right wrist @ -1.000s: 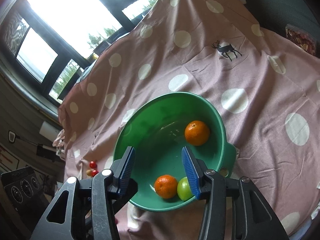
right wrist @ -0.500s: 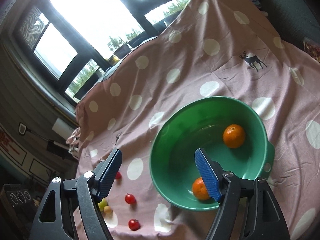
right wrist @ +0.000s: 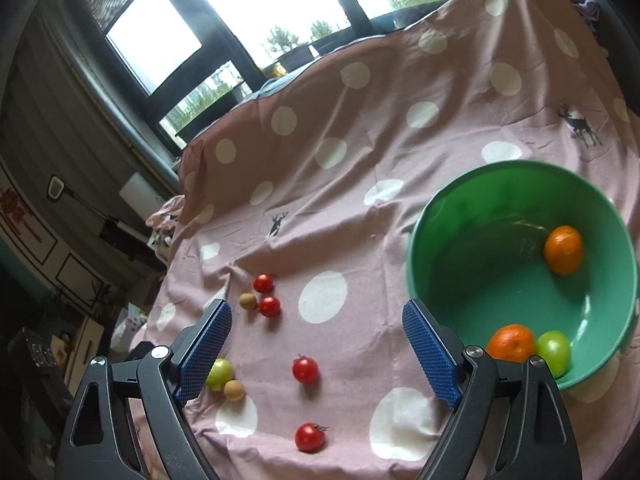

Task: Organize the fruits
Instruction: 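Move the right tool back to the second green apple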

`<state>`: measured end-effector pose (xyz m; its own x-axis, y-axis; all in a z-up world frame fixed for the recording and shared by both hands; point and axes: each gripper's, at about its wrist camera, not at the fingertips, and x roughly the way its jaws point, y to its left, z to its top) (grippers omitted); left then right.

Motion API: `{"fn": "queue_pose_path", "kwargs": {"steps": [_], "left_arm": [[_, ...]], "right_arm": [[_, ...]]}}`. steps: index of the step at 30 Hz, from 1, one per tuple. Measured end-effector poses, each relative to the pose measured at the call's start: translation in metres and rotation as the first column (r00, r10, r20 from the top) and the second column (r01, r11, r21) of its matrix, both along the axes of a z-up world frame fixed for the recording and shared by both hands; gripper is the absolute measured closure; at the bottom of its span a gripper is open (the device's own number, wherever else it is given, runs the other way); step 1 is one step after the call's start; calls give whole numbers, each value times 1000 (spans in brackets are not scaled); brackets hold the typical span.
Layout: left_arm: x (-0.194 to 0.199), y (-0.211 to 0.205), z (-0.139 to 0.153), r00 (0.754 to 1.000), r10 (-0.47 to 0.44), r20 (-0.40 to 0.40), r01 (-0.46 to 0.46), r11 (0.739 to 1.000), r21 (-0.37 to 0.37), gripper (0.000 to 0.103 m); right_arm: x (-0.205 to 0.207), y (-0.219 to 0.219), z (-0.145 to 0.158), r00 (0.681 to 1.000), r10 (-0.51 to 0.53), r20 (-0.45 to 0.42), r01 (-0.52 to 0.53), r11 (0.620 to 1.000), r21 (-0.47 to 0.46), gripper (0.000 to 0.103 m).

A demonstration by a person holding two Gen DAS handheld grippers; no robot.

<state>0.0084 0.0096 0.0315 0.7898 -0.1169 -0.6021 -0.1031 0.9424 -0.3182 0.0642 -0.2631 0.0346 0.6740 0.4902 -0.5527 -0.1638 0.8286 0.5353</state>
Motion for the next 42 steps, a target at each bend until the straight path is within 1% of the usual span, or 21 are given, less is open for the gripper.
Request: {"fn": "queue_pose_path", "kwargs": {"steps": [2, 4, 8, 11, 13, 14, 16, 18, 21, 22, 23, 24, 25, 26, 29, 31, 33, 36, 38, 42], "left_arm": [[2, 11, -3, 999, 32, -30, -33, 999, -27, 2], [0, 21, -3, 998, 55, -20, -56, 997, -60, 2], [-1, 31, -6, 998, 58, -37, -62, 992, -111, 2], [-2, 36, -5, 997, 70, -45, -75, 990, -116, 2], [-3, 39, -3, 995, 89, -40, -92, 990, -103, 3], [-4, 40, -2, 994, 100, -37, -103, 991, -90, 4], [-5, 42, -1, 994, 106, -33, -108, 992, -68, 7], [-5, 46, -2, 994, 102, -37, -105, 992, -72, 11], [-5, 52, -3, 994, 97, -46, -102, 989, -109, 19], [-6, 55, -2, 994, 95, -49, -101, 987, -128, 22], [-6, 58, -2, 994, 93, -51, -100, 984, -150, 27], [-8, 61, -1, 995, 87, -47, -94, 981, -171, 30], [-9, 63, 0, 996, 85, -40, -91, 979, -185, 30], [-10, 66, 1, 995, 90, -35, -95, 978, -187, 31], [-12, 70, 2, 992, 119, -43, -125, 976, -176, 39], [-12, 74, 1, 994, 103, -44, -111, 971, -212, 44], [-12, 77, 2, 995, 92, -40, -99, 966, -241, 53], [-14, 76, 5, 994, 101, -33, -105, 971, -213, 63], [-14, 75, 5, 995, 100, -30, -104, 973, -205, 65], [-14, 78, 4, 995, 95, -27, -99, 970, -221, 66]], "right_arm": [[2, 14, -7, 999, 29, -13, -29, 1000, -9, 16], [4, 27, -12, 998, 53, -24, -54, 998, -22, 16], [7, 44, -24, 994, 96, -54, -98, 995, -23, 16], [7, 54, -30, 989, 126, -76, -128, 992, -17, 16], [6, 59, -32, 984, 150, -91, -152, 988, -12, 16], [6, 62, -33, 980, 163, -113, -165, 986, -12, 16], [5, 68, -33, 974, 177, -140, -180, 984, -7, 16], [3, 76, -31, 970, 204, -135, -204, 979, 12, 17], [5, 89, -29, 961, 236, -145, -234, 972, 32, 22], [6, 95, -30, 958, 240, -155, -239, 971, 28, 24], [7, 101, -31, 956, 237, -171, -238, 971, 16, 26], [8, 106, -33, 955, 228, -192, -232, 973, 4, 28], [9, 111, -35, 952, 220, -213, -227, 974, -6, 34], [9, 116, -36, 948, 224, -226, -232, 973, -8, 38], [10, 132, -39, 934, 264, -239, -270, 963, 8, 38], [10, 141, -39, 928, 280, -244, -288, 958, 6, 38], [10, 148, -38, 925, 292, -244, -301, 954, 3, 38], [10, 154, -37, 919, 308, -247, -316, 949, 11, 38], [10, 156, -37, 916, 316, -249, -320, 947, 22, 38], [9, 156, -38, 906, 339, -254, -335, 940, 61, 38]]}}
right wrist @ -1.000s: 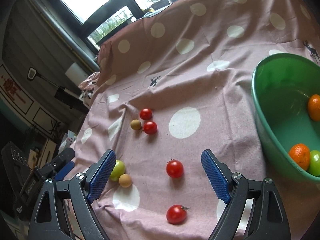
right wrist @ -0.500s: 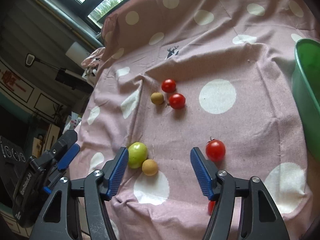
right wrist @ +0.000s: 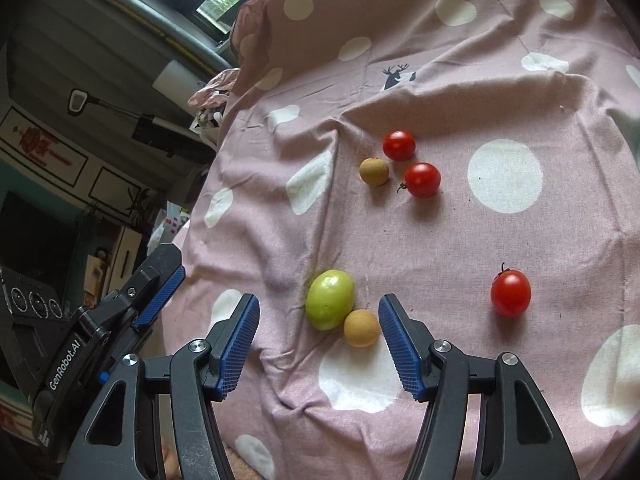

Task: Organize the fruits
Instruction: 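Move the right tool back to the second green apple, then close the right gripper on the second green apple and lift it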

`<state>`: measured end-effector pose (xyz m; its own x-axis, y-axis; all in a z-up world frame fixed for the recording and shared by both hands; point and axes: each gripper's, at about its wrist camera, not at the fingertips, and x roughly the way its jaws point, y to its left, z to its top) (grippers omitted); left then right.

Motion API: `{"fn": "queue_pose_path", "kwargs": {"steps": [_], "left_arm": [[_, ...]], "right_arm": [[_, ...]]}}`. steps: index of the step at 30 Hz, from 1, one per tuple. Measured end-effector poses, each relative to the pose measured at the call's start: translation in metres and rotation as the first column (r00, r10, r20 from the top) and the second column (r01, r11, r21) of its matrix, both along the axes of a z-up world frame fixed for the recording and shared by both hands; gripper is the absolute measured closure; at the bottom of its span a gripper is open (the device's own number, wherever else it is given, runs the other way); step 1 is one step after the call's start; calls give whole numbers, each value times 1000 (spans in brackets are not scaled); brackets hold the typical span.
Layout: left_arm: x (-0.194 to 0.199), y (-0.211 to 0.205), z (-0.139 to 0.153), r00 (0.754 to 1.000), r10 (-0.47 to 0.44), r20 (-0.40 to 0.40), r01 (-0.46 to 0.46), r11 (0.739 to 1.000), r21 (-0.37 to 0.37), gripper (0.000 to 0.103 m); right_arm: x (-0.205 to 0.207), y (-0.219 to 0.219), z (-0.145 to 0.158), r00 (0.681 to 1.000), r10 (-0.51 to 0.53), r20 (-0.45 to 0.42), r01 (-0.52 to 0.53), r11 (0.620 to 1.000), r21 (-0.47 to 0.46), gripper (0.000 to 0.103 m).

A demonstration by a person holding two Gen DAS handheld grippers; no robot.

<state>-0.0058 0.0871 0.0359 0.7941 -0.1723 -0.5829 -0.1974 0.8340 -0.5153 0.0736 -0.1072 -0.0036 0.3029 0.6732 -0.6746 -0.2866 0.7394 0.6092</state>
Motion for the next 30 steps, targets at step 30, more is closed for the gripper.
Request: {"fn": "queue_pose_path", "kwargs": {"steps": [30], "left_arm": [[5, -2, -6, 999, -1, -52, 2, 1000, 12, 66]], "right_arm": [[35, 19, -51, 981, 37, -189, -23, 997, 75, 65]]}}
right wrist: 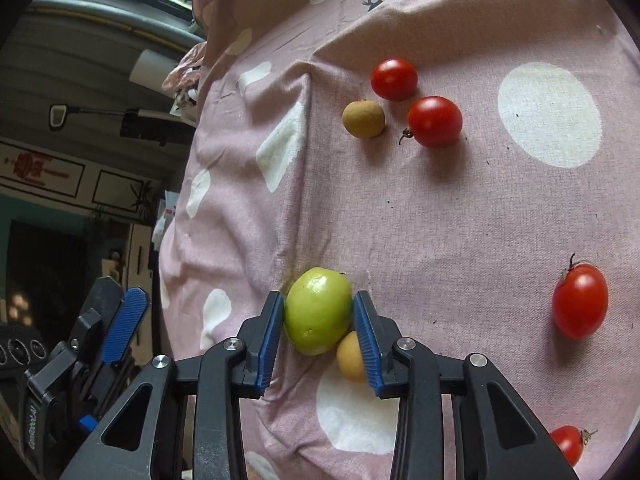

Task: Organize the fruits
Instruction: 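Close the right gripper on the second green apple and lift it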

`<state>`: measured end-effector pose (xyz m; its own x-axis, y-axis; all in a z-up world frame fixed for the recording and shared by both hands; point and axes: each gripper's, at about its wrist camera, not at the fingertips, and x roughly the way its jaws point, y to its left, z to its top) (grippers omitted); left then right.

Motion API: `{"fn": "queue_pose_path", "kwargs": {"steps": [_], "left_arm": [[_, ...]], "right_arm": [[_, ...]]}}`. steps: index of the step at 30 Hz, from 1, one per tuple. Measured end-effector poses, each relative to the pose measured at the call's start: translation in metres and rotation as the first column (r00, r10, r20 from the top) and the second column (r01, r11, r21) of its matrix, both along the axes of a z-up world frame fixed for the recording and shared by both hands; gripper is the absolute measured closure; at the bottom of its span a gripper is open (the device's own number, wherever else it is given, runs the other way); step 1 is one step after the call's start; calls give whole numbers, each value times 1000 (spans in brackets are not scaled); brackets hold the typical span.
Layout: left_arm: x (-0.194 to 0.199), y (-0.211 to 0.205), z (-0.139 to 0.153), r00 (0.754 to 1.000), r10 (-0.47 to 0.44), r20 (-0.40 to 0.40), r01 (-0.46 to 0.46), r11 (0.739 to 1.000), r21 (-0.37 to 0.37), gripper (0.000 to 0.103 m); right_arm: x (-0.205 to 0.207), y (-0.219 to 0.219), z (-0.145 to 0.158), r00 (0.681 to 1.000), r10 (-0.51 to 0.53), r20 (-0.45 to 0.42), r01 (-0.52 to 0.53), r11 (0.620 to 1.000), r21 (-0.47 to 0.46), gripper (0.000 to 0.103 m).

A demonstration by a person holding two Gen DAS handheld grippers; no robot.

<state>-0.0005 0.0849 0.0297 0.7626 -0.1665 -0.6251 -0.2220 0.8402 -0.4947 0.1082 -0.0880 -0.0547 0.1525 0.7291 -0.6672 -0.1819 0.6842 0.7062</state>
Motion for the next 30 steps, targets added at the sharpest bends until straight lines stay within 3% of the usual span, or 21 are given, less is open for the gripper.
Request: {"fn": "queue_pose_path", "kwargs": {"steps": [6, 10, 16, 20, 30], "left_arm": [[6, -17, -3, 998, -57, -15, 57, 998, 20, 66], [12, -37, -9, 993, -113, -42, 115, 992, 57, 66], [25, -71, -27, 971, -200, -128, 215, 970, 112, 66], [30, -84, -39, 961, -211, -180, 240, 957, 162, 66], [37, -102, -55, 929, -285, -237, 325, 933, 152, 60]], "right_arm": [[-12, -36, 31, 995, -41, 91, 41, 999, -8, 65], [-23, -68, 45, 988, -60, 139, 71, 995, -74, 65], [-26, -98, 19, 991, -92, 99, 109, 977, -181, 65], [-19, -105, -1, 993, -109, 36, 113, 978, -174, 65], [-19, -108, -2, 996, -81, 45, 87, 984, -158, 65]]}}
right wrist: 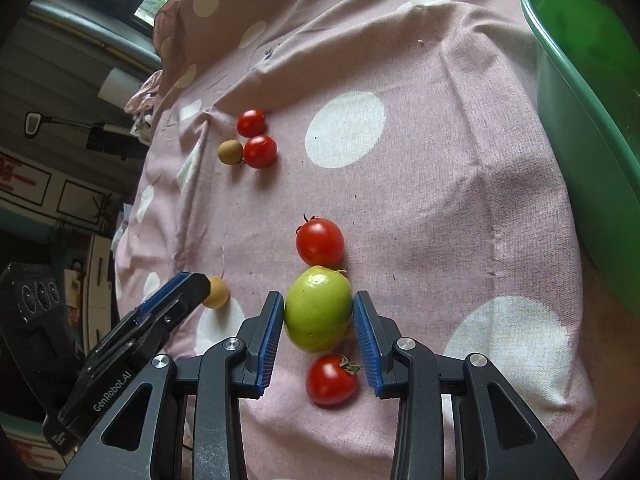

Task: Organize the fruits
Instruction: 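Close the right gripper on the second green apple and lift it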

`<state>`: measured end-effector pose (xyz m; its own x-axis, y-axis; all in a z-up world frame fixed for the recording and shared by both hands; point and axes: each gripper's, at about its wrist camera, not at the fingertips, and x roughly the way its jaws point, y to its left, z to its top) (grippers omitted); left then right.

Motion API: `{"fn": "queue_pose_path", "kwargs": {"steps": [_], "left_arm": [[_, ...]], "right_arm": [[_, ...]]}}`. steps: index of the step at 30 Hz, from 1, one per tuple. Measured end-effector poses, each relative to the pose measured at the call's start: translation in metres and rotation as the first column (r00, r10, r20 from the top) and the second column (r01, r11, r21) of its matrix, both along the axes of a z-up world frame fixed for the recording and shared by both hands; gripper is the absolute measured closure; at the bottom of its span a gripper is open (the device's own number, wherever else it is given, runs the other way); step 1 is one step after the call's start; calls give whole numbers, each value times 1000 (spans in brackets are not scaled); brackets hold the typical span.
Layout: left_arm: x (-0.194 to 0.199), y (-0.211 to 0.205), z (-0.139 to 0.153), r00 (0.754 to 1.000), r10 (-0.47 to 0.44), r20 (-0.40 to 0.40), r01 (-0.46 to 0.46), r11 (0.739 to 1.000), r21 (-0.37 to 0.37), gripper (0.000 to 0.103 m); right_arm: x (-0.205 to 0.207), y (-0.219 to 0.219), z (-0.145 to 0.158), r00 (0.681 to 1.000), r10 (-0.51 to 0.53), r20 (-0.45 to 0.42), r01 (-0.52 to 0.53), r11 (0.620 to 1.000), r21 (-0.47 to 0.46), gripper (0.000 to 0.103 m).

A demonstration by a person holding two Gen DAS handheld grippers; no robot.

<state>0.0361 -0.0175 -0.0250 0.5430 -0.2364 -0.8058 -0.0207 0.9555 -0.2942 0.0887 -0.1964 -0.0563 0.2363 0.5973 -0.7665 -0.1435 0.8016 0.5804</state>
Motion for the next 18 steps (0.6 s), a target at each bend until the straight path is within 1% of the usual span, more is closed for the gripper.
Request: {"fn": "queue_pose_path", "kwargs": {"steps": [2, 3, 6, 8, 11, 15, 18], "left_arm": [[0, -3, 0, 1000, -13, 2, 13, 1000, 18, 56], [-1, -3, 0, 1000, -16, 3, 16, 1000, 17, 56], [-3, -8, 2, 999, -51, 19, 51, 999, -11, 55], [-3, -13, 3, 997, -77, 29, 78, 996, -34, 55], [-3, -24, 1, 992, -125, 23, 126, 990, -62, 54], [-1, -40, -7, 987, -159, -2, 159, 987, -37, 54], [0, -47, -12, 983, -183, -14, 182, 981, -60, 54]], "right_arm": [[1, -4, -2, 1000, -4, -15, 4, 1000, 27, 65], [2, -7, -4, 1000, -8, -24, 9, 999, 44, 65], [4, -13, -8, 999, -22, -49, 26, 996, 83, 65], [4, -14, -7, 999, -29, -43, 32, 997, 74, 65], [5, -14, -7, 999, -33, -40, 36, 997, 73, 65], [5, -15, -7, 998, -37, -47, 41, 996, 81, 65], [5, -16, -7, 998, -37, -47, 41, 996, 81, 65]]}}
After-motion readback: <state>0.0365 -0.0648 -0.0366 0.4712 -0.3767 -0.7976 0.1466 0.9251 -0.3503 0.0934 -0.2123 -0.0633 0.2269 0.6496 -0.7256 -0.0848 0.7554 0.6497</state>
